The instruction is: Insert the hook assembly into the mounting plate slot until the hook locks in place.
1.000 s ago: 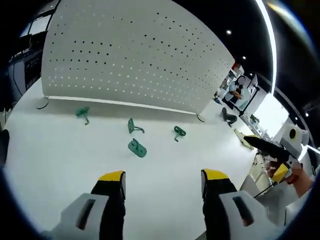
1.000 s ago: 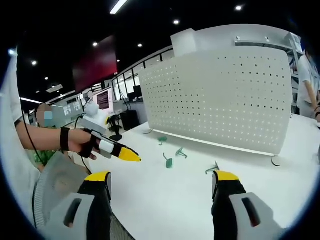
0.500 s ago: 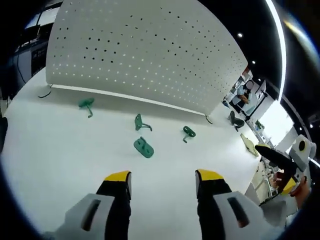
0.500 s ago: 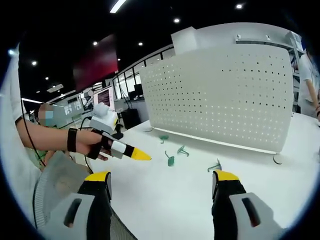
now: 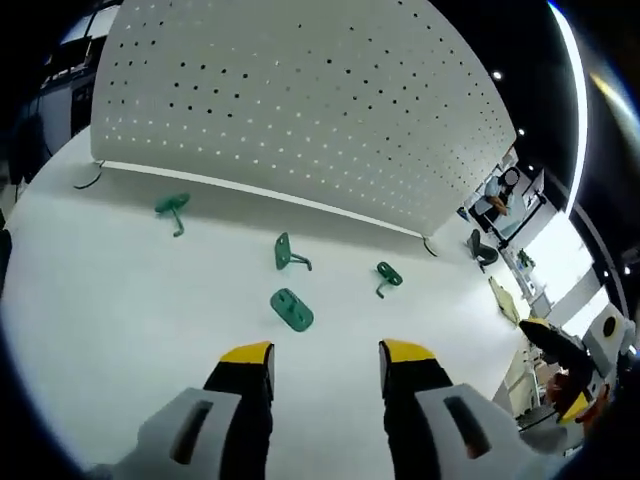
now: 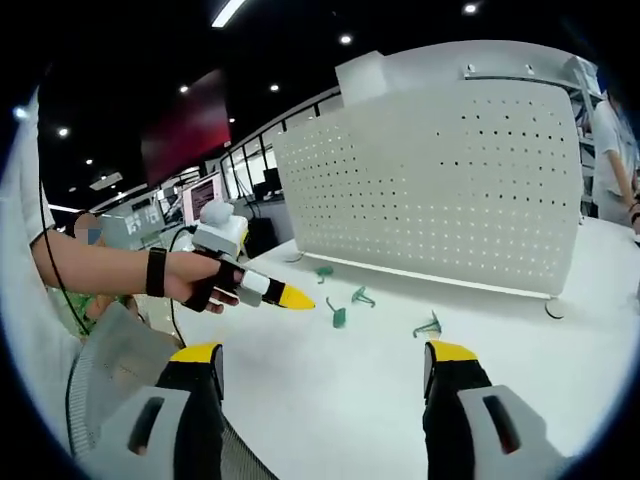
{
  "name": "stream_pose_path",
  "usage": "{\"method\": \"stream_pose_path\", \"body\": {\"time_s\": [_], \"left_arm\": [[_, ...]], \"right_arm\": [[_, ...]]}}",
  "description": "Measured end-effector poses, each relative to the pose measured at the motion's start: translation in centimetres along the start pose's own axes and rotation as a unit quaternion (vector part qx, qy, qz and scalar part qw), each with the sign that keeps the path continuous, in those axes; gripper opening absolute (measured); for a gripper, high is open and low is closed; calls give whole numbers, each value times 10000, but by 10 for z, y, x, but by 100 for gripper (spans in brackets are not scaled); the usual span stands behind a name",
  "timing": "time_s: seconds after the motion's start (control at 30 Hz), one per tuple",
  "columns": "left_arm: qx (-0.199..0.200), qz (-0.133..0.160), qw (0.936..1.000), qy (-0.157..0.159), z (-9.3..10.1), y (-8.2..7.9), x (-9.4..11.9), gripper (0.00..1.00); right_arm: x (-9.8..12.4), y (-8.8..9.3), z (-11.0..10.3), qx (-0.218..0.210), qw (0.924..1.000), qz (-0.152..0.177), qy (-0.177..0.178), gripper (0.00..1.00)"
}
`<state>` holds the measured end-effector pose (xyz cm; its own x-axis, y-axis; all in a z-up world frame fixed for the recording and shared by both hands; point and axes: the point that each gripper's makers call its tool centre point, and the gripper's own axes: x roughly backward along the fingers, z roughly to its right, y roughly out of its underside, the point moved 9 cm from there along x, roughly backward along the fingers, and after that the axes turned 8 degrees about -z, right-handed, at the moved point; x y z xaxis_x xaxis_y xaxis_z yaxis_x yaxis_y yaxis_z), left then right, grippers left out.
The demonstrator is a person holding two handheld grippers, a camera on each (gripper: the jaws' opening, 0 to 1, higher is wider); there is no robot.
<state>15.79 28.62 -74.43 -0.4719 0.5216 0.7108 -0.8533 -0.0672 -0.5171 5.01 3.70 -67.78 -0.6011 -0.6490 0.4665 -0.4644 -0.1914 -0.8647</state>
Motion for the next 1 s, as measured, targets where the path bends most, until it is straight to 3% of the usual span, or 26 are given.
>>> {"method": "stream_pose_path", "body": {"time_s": [0.27, 0.4, 0.8, 0.93, 1.0], "left_arm": [[76, -194, 9998, -25, -5, 1, -8, 40], [303, -258, 9992, 42, -5, -1, -14, 39], [585, -133, 9982, -12, -7, -12, -25, 30], [743, -114, 9972, 24, -6, -13, -29, 21], [808, -109, 9967, 15, -7, -15, -31, 23]], "right_arm": [[-3, 2, 0, -27, 10000, -25, -40, 84], [-4, 2, 0, -25, 10000, -25, -64, 84], [-4, 5, -6, -19, 9998, -101, -148, 83], [-3, 6, -7, -24, 9998, -123, -147, 83], [-3, 6, -7, -34, 9998, -110, -140, 83]]}}
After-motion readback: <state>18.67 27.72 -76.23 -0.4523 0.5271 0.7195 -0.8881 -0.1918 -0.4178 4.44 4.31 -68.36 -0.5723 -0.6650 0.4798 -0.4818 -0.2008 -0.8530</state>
